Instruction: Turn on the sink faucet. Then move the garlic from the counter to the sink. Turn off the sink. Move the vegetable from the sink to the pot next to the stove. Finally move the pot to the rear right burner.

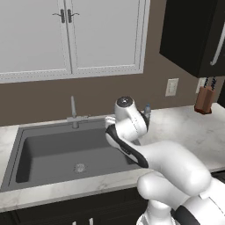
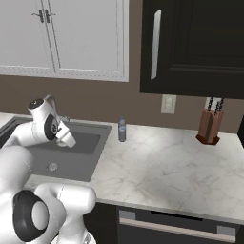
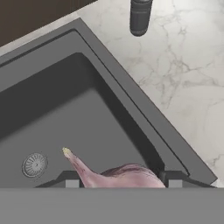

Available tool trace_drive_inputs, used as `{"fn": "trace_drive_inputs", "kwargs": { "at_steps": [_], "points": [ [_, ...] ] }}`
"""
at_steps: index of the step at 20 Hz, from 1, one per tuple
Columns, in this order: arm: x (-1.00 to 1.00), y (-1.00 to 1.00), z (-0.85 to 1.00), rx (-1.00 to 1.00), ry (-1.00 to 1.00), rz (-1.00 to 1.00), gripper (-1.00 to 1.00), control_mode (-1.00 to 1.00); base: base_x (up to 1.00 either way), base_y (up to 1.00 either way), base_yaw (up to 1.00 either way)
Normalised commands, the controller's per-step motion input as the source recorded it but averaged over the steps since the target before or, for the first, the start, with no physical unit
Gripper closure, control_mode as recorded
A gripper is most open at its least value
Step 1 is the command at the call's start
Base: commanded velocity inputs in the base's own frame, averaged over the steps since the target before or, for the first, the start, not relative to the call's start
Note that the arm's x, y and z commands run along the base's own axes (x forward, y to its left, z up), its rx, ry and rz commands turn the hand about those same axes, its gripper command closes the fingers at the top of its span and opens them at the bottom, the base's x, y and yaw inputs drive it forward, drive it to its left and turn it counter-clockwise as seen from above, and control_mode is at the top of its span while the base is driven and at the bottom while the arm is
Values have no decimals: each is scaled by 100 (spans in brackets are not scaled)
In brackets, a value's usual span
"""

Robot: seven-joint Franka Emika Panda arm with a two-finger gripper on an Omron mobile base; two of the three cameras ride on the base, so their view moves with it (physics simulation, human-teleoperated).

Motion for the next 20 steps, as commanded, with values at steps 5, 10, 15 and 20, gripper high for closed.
{"fn": "trace_drive_inputs", "kwargs": {
  "at_steps": [5, 10, 15, 20],
  "points": [
    [-17, 0, 28, 0, 7, 0, 100, -100, 0, 0, 0],
    [-4, 0, 3, 0, 3, 0, 100, -100, 0, 0, 0],
    [0, 0, 0, 0, 0, 0, 100, -100, 0, 0, 0],
    [-4, -2, 0, 0, 0, -1, 100, -100, 0, 0, 0]
  ]
}}
